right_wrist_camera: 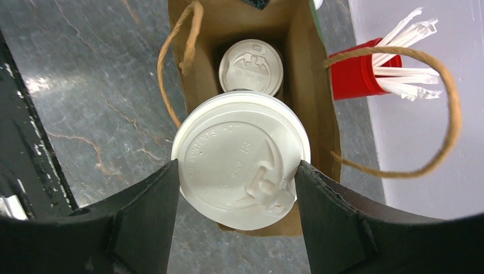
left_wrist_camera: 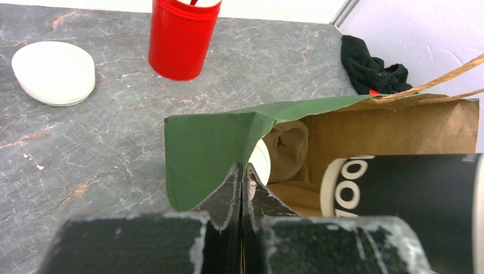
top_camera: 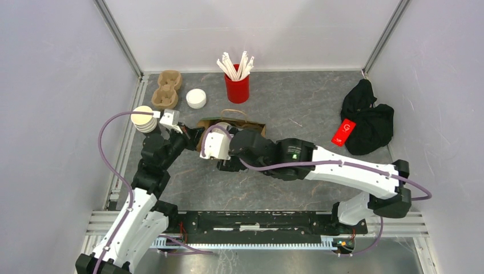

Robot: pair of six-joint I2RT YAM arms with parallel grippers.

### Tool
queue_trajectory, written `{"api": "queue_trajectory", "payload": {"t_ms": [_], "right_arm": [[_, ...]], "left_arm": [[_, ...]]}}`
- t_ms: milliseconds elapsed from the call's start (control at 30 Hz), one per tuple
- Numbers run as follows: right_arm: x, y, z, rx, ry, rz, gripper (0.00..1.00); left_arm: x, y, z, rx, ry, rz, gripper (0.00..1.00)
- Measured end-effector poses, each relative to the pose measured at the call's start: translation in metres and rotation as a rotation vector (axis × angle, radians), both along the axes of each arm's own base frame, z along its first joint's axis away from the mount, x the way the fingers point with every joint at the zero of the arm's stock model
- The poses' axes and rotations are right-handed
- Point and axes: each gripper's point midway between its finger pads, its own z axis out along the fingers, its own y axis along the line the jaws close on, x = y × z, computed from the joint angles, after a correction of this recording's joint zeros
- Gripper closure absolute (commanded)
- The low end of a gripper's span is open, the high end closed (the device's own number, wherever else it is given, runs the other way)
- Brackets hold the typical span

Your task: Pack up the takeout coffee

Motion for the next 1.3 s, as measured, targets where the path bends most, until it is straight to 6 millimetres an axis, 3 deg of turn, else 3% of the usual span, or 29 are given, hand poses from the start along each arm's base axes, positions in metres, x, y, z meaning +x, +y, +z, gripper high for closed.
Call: {"api": "queue_trajectory", "payload": {"t_ms": [400,667,1300], "right_arm": [[0.012,-0.001,-0.037,-0.226,-0.104,-0.008,0.43],[0.013,-0.008,-0.079,-0.352,-0.145,0.062,0.44],[0.051,-0.006,-0.072,-0.333,-0.172,0.085,0.48]], "left_arm": [[-0.009,0.002,-0.002,0.002,-0.087,-0.008,0.98],[-0.015,0.012,-0.01,-0.004,-0.11,0.038,0.98],[-0.017,0.015,-0.014,0.0,-0.092,0.057,0.98]]}}
